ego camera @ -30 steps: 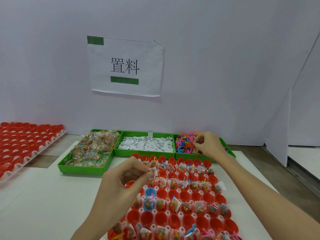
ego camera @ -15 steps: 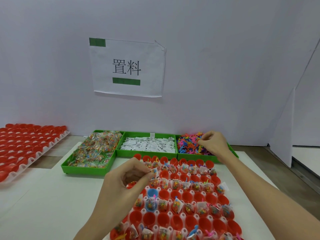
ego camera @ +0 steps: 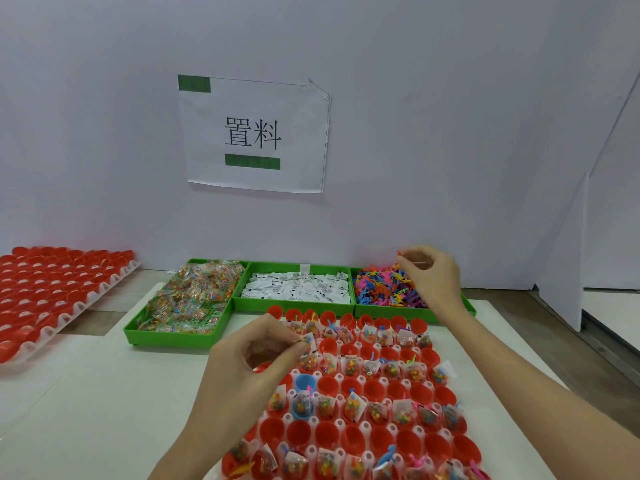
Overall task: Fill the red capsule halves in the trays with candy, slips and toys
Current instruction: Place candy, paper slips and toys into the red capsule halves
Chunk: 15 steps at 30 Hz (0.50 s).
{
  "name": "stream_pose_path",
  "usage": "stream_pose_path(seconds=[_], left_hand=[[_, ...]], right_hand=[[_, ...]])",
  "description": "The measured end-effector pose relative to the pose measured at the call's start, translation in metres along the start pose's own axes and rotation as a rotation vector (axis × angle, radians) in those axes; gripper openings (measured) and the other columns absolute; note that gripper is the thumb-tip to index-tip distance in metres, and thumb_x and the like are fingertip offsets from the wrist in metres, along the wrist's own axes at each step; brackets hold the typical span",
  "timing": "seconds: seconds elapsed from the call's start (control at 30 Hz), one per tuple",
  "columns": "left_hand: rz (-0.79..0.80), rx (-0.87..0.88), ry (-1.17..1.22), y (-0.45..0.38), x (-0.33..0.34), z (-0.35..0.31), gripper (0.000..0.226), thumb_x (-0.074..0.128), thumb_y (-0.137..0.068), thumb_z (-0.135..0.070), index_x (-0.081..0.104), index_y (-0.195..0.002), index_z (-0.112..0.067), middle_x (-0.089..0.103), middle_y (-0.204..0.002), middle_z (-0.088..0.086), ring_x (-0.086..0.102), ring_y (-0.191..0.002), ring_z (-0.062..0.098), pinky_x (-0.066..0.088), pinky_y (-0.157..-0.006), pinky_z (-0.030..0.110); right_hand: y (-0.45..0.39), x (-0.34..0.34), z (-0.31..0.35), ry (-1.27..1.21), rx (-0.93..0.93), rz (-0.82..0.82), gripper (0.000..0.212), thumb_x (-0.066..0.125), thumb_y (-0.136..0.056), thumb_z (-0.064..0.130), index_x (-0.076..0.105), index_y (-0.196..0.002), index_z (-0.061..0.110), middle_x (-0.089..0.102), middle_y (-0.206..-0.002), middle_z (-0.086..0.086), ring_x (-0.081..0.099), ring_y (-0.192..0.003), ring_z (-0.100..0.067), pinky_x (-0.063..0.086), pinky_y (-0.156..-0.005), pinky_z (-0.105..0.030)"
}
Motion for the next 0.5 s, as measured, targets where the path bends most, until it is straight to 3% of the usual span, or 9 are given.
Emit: stream_pose_path(seconds=[0.1,0.27,0.37,0.5], left_hand=[[0.007,-0.014,0.012,0.0,0.0,0.0,0.014,0.083,-0.082,-0.013,0.078,-0.085,-0.025,0.077,-0.082,0.003,0.076,-0.077,0.024,0.063,-0.075,0.034],[0.035,-0.051,0.073,0.003,0.007,-0.009,0.013,0.086,-0.075,-0.015,0.082,-0.081,-0.026,0.079,-0.082,0.003,0.077,-0.079,0.021,0.062,-0.077,0.03],[0.084,-0.061,0.163,0.007,0.017,-0.027,0.012,0.087,-0.072,-0.019,0.084,-0.083,-0.022,0.079,-0.081,0.006,0.078,-0.077,0.023,0.063,-0.076,0.029],[0.196,-0.033,0.179,0.014,0.045,-0.049,0.011,0.087,-0.075,-0.016,0.083,-0.085,-0.018,0.079,-0.081,0.007,0.078,-0.078,0.024,0.063,-0.075,0.028]], right_hand=[[0.025,-0.011,0.036,-0.142,-0.047,0.038,0.017,0.071,-0.094,0.017,0.075,-0.11,0.017,0.076,-0.091,0.007,0.072,-0.079,-0.005,0.06,-0.082,-0.024],[0.109,-0.025,0.087,-0.239,-0.055,0.322,0.027,0.072,-0.092,0.012,0.076,-0.112,0.03,0.079,-0.092,0.013,0.075,-0.084,-0.004,0.057,-0.079,-0.013],[0.158,-0.038,0.104,-0.289,-0.061,0.396,0.026,0.078,-0.088,0.013,0.077,-0.108,0.029,0.079,-0.089,0.009,0.077,-0.082,-0.009,0.058,-0.079,-0.015],[0.186,-0.059,0.104,-0.265,-0.058,0.371,0.021,0.082,-0.083,0.016,0.079,-0.1,0.027,0.079,-0.091,0.01,0.076,-0.087,-0.007,0.06,-0.081,-0.02]])
Point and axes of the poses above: each hand's wrist, its own y-axis away from the middle knuckle, its own x-axis out of the palm, z = x × y, the point moved 6 cm from there along -y, towards the middle knuckle
